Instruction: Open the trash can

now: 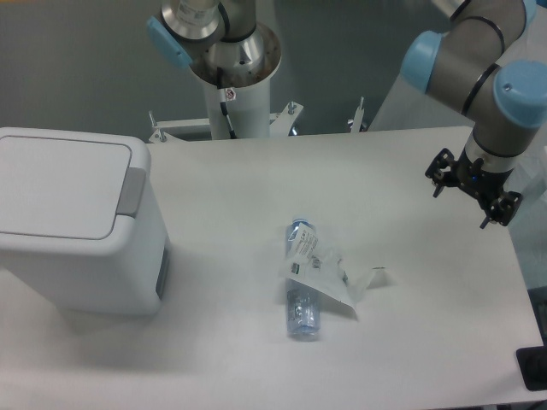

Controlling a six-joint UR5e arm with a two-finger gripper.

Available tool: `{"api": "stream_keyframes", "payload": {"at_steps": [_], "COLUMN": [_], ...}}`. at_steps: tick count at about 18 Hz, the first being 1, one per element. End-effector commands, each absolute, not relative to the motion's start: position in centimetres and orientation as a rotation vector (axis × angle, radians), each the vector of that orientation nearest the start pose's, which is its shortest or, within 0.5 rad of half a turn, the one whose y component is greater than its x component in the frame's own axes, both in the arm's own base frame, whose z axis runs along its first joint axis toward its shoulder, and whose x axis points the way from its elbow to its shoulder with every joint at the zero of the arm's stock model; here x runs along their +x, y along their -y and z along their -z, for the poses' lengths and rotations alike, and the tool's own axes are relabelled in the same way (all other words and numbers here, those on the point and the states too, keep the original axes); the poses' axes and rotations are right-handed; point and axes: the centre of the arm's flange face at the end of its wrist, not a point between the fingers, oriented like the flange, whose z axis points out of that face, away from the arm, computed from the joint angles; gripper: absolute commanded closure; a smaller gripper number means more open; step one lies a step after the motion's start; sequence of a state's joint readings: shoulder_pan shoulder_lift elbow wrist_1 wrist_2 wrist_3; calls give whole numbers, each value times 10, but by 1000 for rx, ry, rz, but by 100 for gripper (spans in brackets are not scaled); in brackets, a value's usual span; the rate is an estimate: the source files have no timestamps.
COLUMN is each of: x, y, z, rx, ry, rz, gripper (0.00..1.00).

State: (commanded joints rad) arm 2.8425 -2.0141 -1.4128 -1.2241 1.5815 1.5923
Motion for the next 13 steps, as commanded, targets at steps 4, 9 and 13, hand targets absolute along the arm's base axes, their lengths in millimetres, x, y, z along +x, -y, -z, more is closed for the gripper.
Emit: {"api": "stream_keyframes", "payload": {"at_steps": [4, 9, 13], "x": [-595, -579, -562], "y": [-322, -345, -360], "z": [-344, -345, -345], "rx": [-3099, -3097, -3081], "ry": [-496, -537, -573], "rz": [-92, -91, -74], "gripper": [0, 0, 0]}}
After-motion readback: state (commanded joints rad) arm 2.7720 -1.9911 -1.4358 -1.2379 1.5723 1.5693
